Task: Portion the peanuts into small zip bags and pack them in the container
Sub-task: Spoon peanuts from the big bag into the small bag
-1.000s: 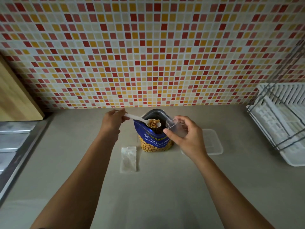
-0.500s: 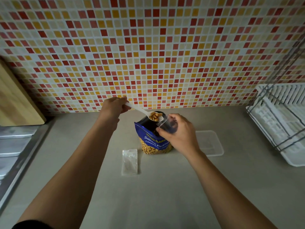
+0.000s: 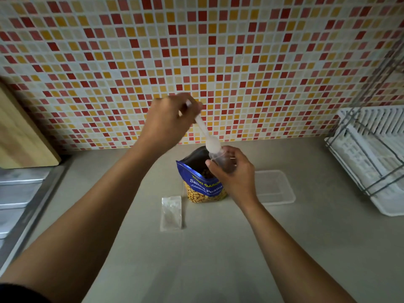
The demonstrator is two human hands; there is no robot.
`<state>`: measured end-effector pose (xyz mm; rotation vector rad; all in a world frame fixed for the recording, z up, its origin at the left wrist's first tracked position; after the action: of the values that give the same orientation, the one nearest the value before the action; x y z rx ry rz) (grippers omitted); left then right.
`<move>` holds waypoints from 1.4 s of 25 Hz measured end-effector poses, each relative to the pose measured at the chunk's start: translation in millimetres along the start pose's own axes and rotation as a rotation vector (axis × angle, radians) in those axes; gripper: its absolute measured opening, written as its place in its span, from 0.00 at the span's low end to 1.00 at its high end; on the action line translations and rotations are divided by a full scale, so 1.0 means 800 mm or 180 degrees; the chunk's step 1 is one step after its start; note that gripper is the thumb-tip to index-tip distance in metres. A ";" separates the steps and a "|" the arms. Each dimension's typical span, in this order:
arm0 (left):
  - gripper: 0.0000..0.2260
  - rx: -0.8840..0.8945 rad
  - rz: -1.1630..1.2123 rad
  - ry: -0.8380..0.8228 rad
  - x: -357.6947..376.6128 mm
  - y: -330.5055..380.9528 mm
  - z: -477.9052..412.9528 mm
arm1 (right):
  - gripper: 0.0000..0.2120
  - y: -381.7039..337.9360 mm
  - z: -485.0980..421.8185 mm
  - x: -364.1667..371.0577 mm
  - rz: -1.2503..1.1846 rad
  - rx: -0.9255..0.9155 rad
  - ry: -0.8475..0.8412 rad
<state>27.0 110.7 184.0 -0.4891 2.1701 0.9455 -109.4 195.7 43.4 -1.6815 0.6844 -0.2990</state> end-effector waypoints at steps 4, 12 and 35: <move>0.12 -0.1394 0.0556 0.0251 0.009 -0.054 0.017 | 0.21 0.011 0.005 -0.013 -0.0321 0.0250 0.0180; 0.11 -0.1750 -0.1063 -0.1298 0.135 -0.057 0.060 | 0.20 0.026 0.004 -0.022 -0.0430 0.0402 -0.0162; 0.08 -0.3191 0.1936 -0.0300 0.093 -0.114 0.064 | 0.23 0.015 -0.001 -0.034 -0.0180 0.0325 -0.0190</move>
<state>52.8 84.7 61.0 -0.1965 1.6317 2.3471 -134.7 210.2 36.4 -1.6079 0.5689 -0.3173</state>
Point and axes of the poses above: each hand's wrist, its own z-axis away from the middle knuckle, its own x-axis out of the palm, y = z × x, the point moved 3 cm from there along -z, towards the middle knuckle, and after that the axes turned 5 degrees about -z, right-handed, at the moved point
